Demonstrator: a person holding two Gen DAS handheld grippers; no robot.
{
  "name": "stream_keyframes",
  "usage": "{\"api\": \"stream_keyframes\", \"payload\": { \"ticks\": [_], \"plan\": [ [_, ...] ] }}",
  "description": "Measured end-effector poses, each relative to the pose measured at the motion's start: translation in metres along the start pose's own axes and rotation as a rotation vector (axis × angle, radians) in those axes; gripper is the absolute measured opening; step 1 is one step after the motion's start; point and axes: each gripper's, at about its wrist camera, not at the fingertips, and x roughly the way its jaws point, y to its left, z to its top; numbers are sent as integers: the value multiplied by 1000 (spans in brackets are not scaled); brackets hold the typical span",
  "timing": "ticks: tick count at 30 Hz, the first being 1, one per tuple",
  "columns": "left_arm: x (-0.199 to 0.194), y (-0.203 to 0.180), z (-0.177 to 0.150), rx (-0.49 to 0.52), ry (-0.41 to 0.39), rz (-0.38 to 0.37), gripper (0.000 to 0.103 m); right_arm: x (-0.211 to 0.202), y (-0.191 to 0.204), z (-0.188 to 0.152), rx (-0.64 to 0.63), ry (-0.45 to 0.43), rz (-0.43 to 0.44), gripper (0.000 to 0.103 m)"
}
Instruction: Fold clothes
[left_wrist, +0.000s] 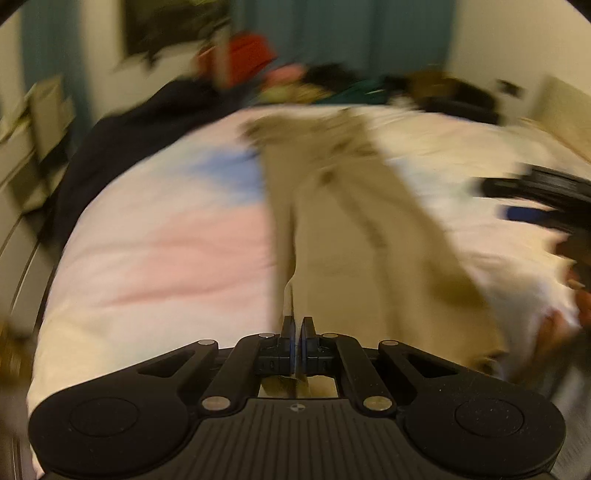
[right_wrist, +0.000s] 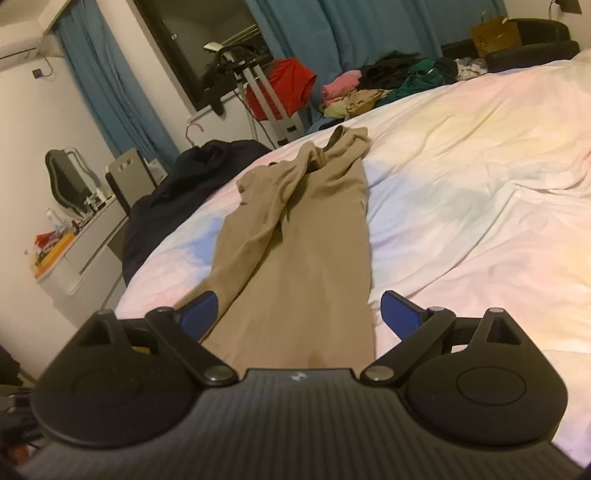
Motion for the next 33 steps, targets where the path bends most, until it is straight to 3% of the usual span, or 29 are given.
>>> {"api": "stream_keyframes", "payload": {
  "ticks": [4, 8, 11, 12, 14, 16, 18, 20, 24, 25, 26, 27, 31, 33],
  "plan": [
    [0, -58, -5, 199, -59, -40, 3, 2, -6, -2, 36, 20, -6, 96],
    [31, -81, -5, 225, 23, -109, 4, 10, -17, -8, 104, 88, -13, 96],
    [57, -84, -10, 210, 164, -199, 19, 18, -23, -16, 151, 169, 2, 96],
    [63, -79, -12, 188, 225, -239, 34, 20, -25, -18, 170, 195, 9, 96],
    [67, -64, -11, 117, 271, -274, 48, 23, -31, -23, 224, 254, 34, 96],
    [64, -37, -6, -18, 259, -350, 68, 25, -40, -29, 294, 292, 46, 96],
    [63, -1, -3, -198, 224, -403, 77, 26, -49, -35, 364, 330, 58, 96],
    [64, 38, 1, -398, 176, -420, 80, 30, -56, -39, 420, 354, 66, 95],
    [88, 99, -8, -667, 138, -293, 80, 39, -56, -44, 428, 382, 45, 91],
    [98, 108, -13, -724, 169, -265, 78, 41, -56, -45, 425, 399, 40, 81],
    [108, 117, -18, -778, 200, -239, 76, 43, -55, -47, 418, 414, 36, 78],
    [116, 121, -22, -810, 229, -242, 75, 44, -55, -49, 410, 429, 31, 77],
    [125, 104, -14, -703, 255, -242, 77, 47, -48, -54, 382, 474, 49, 70],
    [123, 88, -12, -630, 280, -298, 77, 47, -42, -58, 365, 505, 69, 70]
  ]
}}
